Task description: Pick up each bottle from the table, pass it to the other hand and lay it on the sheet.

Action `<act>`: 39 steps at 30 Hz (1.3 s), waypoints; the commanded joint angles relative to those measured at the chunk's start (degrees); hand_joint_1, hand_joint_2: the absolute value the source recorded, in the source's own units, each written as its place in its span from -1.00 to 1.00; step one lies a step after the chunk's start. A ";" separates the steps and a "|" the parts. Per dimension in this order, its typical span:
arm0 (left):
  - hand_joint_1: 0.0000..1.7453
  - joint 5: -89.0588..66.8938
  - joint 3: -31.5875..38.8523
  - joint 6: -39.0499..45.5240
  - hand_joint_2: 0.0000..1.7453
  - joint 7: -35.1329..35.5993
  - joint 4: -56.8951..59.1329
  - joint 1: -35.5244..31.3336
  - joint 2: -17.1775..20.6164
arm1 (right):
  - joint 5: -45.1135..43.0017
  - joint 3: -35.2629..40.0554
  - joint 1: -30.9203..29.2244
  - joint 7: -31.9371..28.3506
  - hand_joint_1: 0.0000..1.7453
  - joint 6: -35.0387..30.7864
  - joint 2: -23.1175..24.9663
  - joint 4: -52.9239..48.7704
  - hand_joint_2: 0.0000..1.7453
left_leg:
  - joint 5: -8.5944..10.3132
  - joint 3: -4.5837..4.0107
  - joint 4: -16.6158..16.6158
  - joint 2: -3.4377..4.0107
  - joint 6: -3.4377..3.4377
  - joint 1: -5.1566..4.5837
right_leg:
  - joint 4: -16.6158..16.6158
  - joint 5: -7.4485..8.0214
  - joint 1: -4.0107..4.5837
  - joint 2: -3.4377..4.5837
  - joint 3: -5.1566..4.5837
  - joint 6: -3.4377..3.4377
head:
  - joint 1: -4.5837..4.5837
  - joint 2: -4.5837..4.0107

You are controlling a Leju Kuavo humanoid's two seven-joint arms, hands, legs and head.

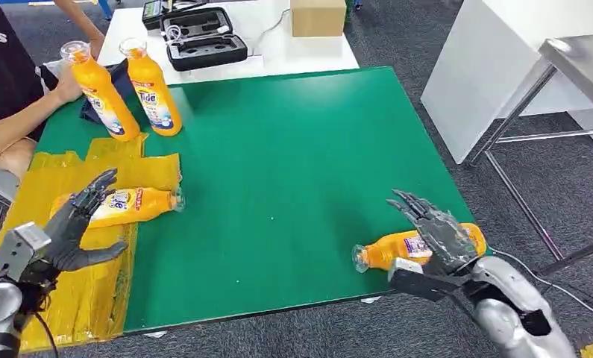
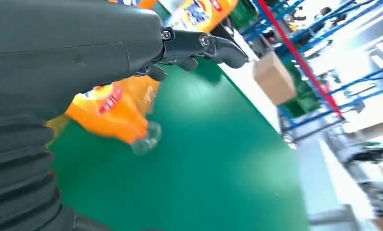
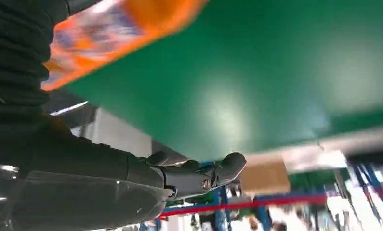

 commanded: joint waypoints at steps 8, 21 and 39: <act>-1.00 2.92 -0.10 -0.83 1.00 -0.04 -3.41 4.73 -7.08 | 0.32 -0.73 -1.62 9.07 -1.00 6.30 -16.47 6.68 1.00 | -0.06 0.27 -0.07 -0.12 0.01 0.02 | -0.06 -0.05 0.04 -0.05 0.23 -0.04 | -0.02 0.00; -1.00 3.85 -0.65 -0.67 1.00 1.66 -2.56 4.05 -9.02 | 13.83 4.09 -9.55 13.46 -1.00 -2.78 -1.63 21.88 1.00 | -0.16 0.71 -0.20 0.07 -0.08 0.21 | -0.31 -0.02 0.21 0.22 0.70 -0.15 | -0.04 0.00; -1.00 3.73 -1.60 -0.39 1.00 2.07 -1.26 2.59 -9.51 | 15.46 7.65 -12.55 12.64 -1.00 -3.42 1.64 27.57 1.00 | -0.14 0.52 -0.06 -0.01 -0.07 0.20 | -0.06 -0.10 0.18 0.11 0.49 -0.13 | -0.05 0.00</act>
